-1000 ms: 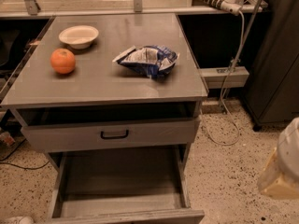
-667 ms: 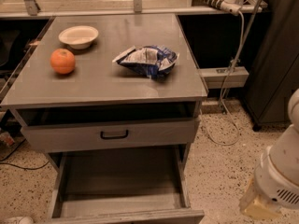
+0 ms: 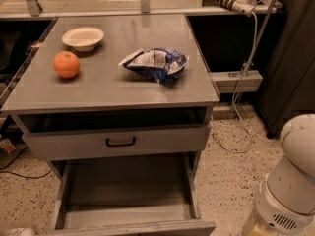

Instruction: Close middle drawer

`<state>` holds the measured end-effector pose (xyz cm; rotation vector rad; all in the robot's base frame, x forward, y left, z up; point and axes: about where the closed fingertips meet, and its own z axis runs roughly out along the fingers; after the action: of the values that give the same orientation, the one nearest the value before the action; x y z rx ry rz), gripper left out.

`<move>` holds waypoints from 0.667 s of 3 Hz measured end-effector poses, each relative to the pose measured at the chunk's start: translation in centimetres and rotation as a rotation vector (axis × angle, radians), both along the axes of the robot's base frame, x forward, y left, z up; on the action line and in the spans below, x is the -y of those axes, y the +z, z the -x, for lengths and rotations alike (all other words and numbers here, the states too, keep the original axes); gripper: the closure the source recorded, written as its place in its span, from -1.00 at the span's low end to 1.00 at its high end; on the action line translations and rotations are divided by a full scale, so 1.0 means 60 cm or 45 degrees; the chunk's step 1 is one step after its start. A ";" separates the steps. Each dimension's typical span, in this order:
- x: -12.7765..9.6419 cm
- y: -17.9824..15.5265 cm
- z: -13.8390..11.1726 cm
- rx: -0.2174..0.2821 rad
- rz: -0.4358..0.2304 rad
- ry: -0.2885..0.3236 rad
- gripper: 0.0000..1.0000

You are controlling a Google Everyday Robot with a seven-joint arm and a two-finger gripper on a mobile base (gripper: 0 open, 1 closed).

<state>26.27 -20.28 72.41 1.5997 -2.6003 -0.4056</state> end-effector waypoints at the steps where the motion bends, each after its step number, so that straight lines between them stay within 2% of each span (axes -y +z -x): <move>1: -0.015 -0.066 0.009 -0.030 -0.075 -0.036 1.00; 2: -0.039 -0.177 0.005 -0.085 -0.153 -0.104 1.00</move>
Offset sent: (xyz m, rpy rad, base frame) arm 0.0047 0.0414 -0.1890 0.1991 0.1208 -0.1582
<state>25.95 -17.93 61.81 1.4883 -2.6437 -0.6209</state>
